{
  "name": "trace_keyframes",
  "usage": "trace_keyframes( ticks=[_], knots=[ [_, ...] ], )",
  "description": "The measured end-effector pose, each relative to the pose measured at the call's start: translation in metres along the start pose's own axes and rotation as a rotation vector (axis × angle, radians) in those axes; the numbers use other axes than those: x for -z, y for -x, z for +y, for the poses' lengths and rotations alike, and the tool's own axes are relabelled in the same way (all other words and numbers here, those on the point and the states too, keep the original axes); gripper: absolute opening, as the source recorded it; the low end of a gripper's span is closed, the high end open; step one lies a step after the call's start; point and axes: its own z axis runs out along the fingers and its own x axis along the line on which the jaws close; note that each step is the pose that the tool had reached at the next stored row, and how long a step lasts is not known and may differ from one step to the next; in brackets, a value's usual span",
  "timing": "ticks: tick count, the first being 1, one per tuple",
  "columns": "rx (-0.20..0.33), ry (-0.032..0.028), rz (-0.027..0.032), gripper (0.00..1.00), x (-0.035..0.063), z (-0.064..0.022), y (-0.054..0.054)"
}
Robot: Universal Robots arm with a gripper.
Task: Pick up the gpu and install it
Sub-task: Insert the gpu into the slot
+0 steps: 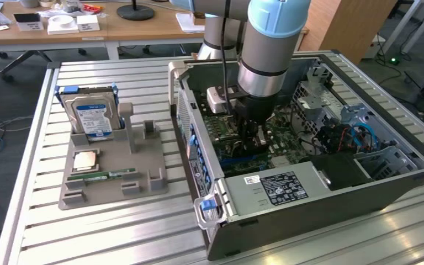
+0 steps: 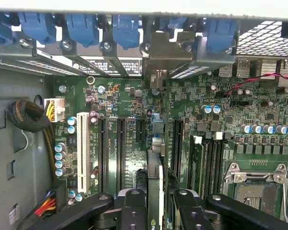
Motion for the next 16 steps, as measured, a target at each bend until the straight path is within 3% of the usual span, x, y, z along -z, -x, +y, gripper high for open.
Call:
trace_keyframes(
  ticks=[5,7,8,16],
  knots=[
    [0.0,0.0,-0.0015,0.26,0.0,0.0,0.0],
    [-0.001,-0.0002,-0.0114,0.26,0.0,0.0,0.0],
    [-0.001,-0.0002,-0.0132,0.26,0.0,0.0001,0.0001],
    [-0.001,-0.0002,-0.0123,0.26,0.0,0.0,-0.0017]
  ],
)
